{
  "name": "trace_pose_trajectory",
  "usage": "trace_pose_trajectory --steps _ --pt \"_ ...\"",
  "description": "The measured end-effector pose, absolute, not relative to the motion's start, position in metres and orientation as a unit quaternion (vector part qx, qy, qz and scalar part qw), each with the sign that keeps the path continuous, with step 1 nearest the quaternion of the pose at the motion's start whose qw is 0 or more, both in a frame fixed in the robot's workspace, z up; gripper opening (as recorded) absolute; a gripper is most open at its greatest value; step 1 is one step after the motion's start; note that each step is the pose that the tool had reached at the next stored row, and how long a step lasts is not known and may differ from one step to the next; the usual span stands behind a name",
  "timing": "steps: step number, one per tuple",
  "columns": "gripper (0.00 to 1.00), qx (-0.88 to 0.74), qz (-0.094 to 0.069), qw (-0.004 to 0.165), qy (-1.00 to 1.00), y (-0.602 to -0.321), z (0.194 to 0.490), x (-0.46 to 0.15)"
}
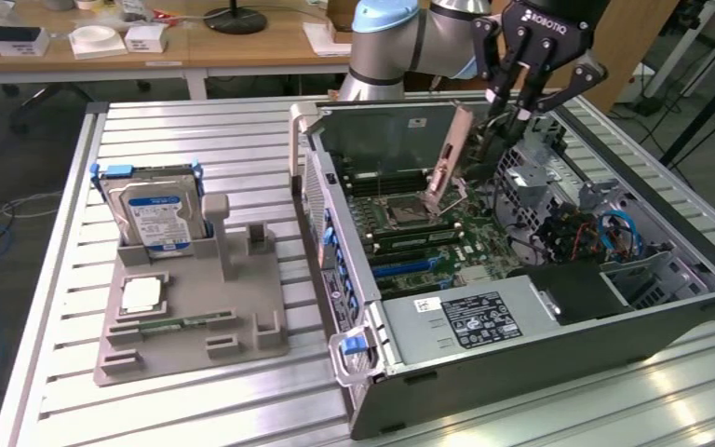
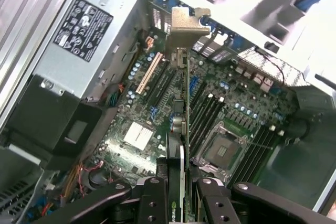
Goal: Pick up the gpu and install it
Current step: 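Insert the gpu into the slot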
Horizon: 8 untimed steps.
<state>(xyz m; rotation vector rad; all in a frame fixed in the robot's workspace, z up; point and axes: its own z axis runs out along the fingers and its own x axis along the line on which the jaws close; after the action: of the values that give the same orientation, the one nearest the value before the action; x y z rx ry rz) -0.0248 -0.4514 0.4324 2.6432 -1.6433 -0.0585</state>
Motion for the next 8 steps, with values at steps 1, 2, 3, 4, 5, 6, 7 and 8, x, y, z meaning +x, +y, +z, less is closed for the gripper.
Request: trace_pose_trajectory --steps 1,2,3,4,5,6,7,8 --pt "0.26 0.844 -0.019 0.014 -0.535 -0.4514 0.4319 -0.0248" --pt "0.26 0.839 -0.019 0.014 -0.543 -0.4514 0.4313 -0.0248" --pt "0.26 0.834 -0.019 0.014 -0.551 -0.4514 0.4307 -0.0248" --pt "0.26 0.829 -0.019 0.014 -0.558 -0.4514 0.4302 -0.0248" --pt "0.26 0.824 -0.019 0.013 -0.565 -0.4514 0.4296 -0.0248" --pt "0.26 0.819 -0.02 0.013 -0.573 -0.4514 0.429 -0.0248" --pt "0.26 0.814 -0.02 0.013 -0.581 -0.4514 0.4285 -0.0248" --pt "0.26 0.808 -0.02 0.013 -0.588 -0.4514 0.428 -0.0248"
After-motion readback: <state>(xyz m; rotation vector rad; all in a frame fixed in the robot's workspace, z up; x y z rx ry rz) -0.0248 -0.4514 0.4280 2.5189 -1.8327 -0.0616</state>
